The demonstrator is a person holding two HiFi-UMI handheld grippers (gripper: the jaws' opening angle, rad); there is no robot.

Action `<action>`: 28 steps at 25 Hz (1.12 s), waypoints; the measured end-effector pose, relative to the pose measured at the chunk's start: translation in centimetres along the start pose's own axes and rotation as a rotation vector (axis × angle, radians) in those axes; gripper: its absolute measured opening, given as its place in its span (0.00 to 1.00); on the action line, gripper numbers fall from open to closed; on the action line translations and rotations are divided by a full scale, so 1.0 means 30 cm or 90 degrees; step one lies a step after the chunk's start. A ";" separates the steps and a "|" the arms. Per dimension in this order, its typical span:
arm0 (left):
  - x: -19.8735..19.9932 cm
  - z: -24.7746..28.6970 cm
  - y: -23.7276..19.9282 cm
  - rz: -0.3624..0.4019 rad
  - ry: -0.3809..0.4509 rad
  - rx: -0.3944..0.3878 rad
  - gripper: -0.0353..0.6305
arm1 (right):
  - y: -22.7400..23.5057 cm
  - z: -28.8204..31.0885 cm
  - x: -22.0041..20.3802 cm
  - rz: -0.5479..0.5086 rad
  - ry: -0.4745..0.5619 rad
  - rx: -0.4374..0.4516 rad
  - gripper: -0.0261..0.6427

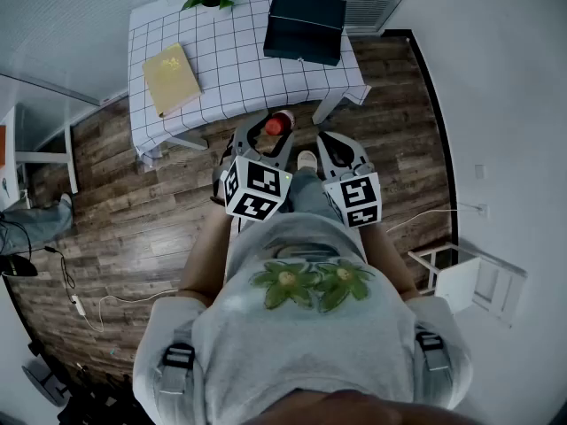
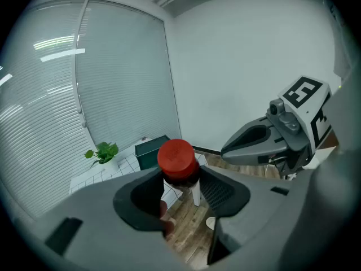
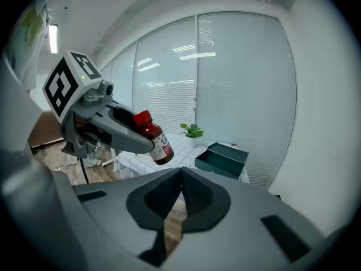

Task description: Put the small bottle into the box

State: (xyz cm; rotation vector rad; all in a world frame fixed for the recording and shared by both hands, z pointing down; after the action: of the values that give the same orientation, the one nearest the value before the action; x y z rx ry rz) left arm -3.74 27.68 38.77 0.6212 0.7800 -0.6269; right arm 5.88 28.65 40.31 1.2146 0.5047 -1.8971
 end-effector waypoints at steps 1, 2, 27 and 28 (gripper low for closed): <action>0.013 0.013 -0.004 0.000 -0.001 0.000 0.34 | 0.021 0.004 0.009 0.000 0.002 0.001 0.05; 0.026 0.026 -0.008 0.000 -0.001 0.001 0.34 | 0.041 0.009 0.017 0.000 0.005 0.001 0.05; 0.223 0.398 -0.275 -0.030 -0.036 0.091 0.34 | 0.462 0.314 0.199 -0.013 0.019 0.077 0.05; 0.230 0.410 -0.283 -0.033 -0.038 0.097 0.34 | 0.476 0.323 0.204 -0.016 0.017 0.083 0.05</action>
State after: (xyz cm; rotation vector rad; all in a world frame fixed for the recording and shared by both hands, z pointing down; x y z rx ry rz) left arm -0.52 11.55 37.95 0.7195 0.6994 -0.7543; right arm 10.59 10.95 40.59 1.3250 0.4175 -1.9621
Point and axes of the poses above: the fingertips, and each gripper's own axes: z forward along the fingers, y to its right, x out of its top, the point moved 3 cm from there along -z, backward along the fingers, and after that the axes turned 9 degrees about z, right-handed, at the moved point
